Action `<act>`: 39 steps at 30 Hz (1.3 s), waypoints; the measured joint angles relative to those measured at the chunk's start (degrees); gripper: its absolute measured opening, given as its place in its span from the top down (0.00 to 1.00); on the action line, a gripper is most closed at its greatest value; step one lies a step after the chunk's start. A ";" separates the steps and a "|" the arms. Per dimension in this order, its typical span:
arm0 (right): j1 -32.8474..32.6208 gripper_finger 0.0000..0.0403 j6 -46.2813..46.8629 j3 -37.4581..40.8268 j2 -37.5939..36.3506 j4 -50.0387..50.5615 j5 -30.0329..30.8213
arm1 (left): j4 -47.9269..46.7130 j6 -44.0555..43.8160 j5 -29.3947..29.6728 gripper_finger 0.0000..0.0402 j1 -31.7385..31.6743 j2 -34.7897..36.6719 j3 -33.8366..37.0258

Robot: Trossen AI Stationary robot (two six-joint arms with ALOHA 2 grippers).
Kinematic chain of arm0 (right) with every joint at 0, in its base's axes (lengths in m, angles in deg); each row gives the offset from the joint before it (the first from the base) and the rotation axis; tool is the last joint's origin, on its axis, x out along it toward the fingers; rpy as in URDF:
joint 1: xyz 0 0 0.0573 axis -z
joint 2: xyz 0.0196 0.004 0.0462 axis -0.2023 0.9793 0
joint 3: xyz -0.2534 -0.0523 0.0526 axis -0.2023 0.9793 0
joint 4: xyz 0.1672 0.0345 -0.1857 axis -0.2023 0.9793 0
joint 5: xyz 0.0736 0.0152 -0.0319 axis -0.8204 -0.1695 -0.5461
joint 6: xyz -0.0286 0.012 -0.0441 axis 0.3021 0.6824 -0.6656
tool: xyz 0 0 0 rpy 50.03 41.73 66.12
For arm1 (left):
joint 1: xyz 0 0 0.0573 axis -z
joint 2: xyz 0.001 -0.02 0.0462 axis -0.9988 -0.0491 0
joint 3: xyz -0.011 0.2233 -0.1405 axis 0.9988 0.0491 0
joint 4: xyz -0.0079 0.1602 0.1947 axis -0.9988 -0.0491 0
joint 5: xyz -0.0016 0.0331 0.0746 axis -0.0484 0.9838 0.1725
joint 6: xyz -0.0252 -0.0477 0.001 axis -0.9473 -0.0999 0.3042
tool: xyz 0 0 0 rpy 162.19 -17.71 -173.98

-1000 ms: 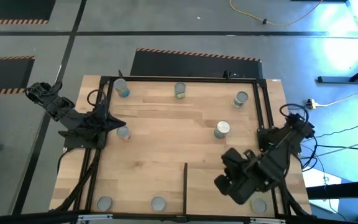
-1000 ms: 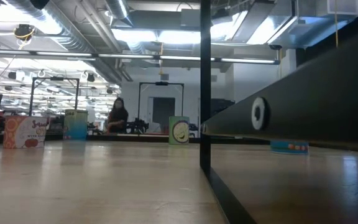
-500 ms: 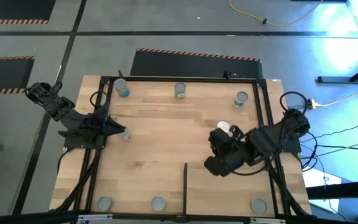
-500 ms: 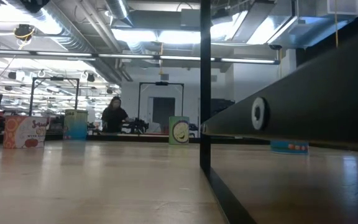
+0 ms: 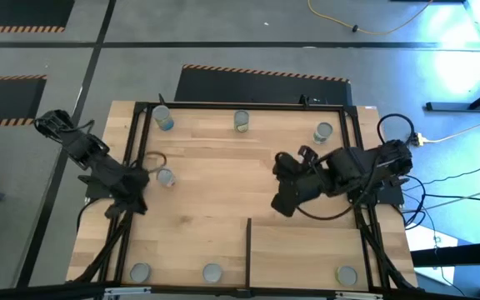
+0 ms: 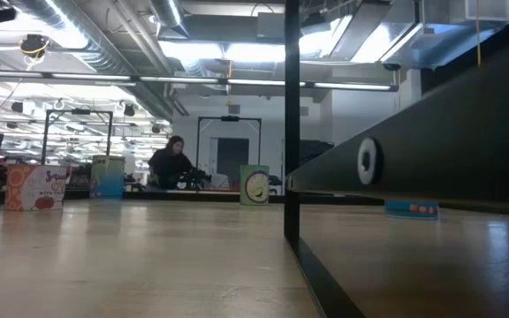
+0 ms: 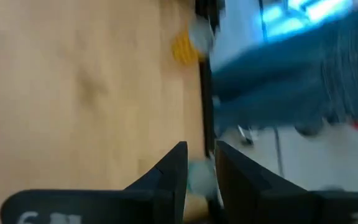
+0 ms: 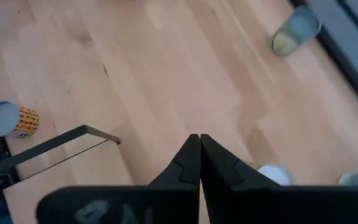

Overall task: Pick and place cans onto a shelf
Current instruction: Put the canned tuna on the shelf

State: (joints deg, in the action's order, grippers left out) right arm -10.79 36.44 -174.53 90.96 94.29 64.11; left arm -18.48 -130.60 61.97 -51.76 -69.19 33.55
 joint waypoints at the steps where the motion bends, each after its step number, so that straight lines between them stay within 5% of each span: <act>1: 0.52 0.99 -1.77 -0.72 0.00 0.01 0.55 | -0.19 -0.90 -1.64 0.81 0.45 -0.83 0.00; 7: 3.22 0.98 -10.68 -6.05 0.00 -0.02 2.39 | -0.87 -3.62 -3.90 0.81 4.57 -7.10 0.00; 18: 5.91 0.99 -21.61 -9.40 -0.01 -0.03 4.06 | 0.23 -8.83 3.35 0.81 16.26 -21.07 0.00; 29: 8.15 0.98 -28.47 -9.39 -0.02 0.00 5.26 | 12.56 -11.71 5.89 0.81 27.11 -35.47 0.00; 39: 8.16 0.97 -30.65 -9.37 -0.02 0.00 6.24 | 22.92 -16.00 6.25 0.81 29.89 -45.89 0.00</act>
State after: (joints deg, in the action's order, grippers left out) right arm -2.63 5.79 -183.89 90.94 94.29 70.35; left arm 4.44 -146.60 68.22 -21.87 -115.08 33.55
